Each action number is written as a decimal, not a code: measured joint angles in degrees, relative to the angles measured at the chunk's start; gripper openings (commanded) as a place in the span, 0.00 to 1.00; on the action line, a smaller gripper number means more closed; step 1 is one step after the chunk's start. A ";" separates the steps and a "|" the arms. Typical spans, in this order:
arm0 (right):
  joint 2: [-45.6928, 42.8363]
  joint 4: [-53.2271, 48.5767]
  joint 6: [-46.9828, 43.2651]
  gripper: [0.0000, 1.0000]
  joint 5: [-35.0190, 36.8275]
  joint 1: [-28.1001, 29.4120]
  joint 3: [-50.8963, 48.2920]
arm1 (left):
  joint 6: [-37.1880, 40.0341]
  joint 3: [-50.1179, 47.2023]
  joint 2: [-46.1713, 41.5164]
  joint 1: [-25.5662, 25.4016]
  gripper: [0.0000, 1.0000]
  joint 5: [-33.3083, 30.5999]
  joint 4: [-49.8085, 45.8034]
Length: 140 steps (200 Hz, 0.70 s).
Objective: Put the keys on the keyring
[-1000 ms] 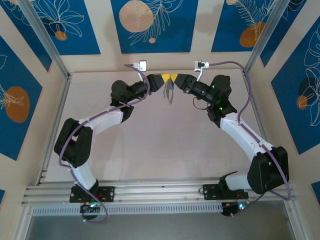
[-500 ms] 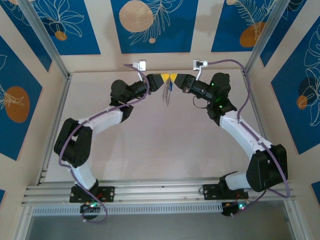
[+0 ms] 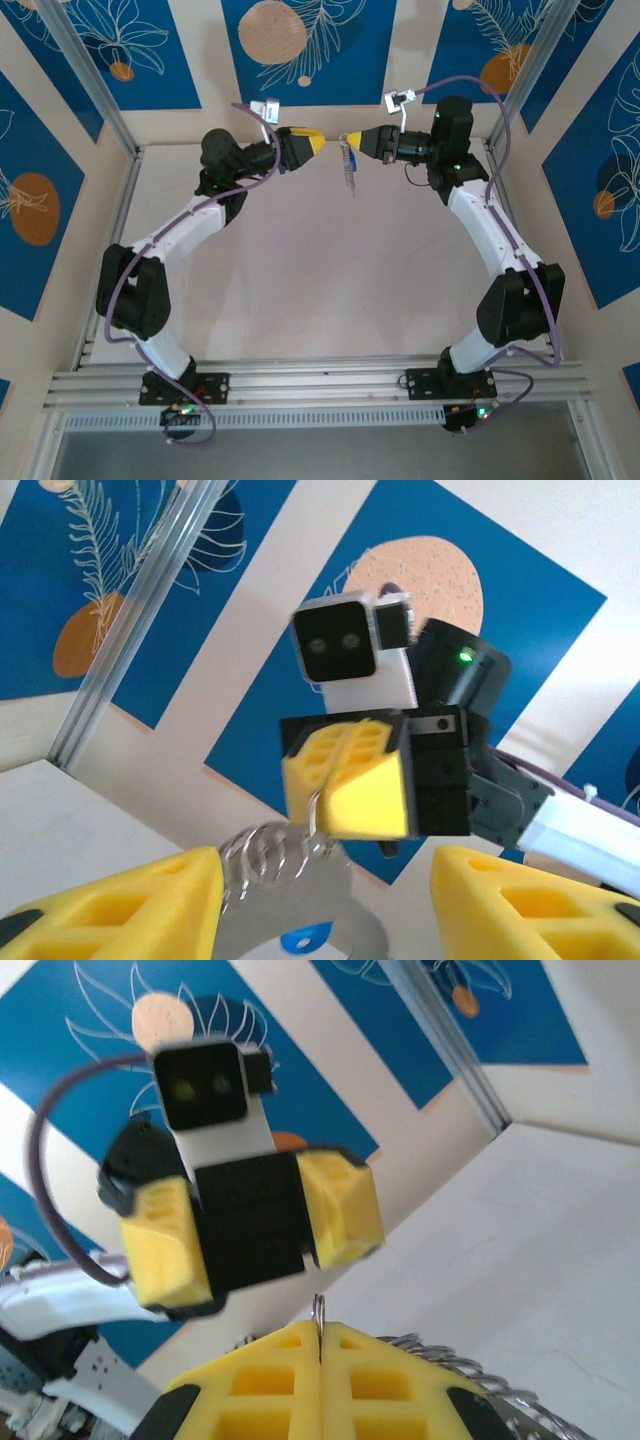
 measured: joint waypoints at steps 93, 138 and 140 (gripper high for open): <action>2.36 -17.79 -13.75 0.00 -6.03 0.17 5.70 | 8.96 10.54 5.53 0.63 0.57 10.73 -16.68; 2.36 -18.99 -14.56 0.00 -6.01 0.68 5.90 | 8.61 10.71 6.27 0.63 0.48 13.27 -17.35; 2.36 -19.02 -14.56 0.00 -6.01 0.72 5.92 | 8.59 10.75 6.27 0.63 0.48 13.40 -17.33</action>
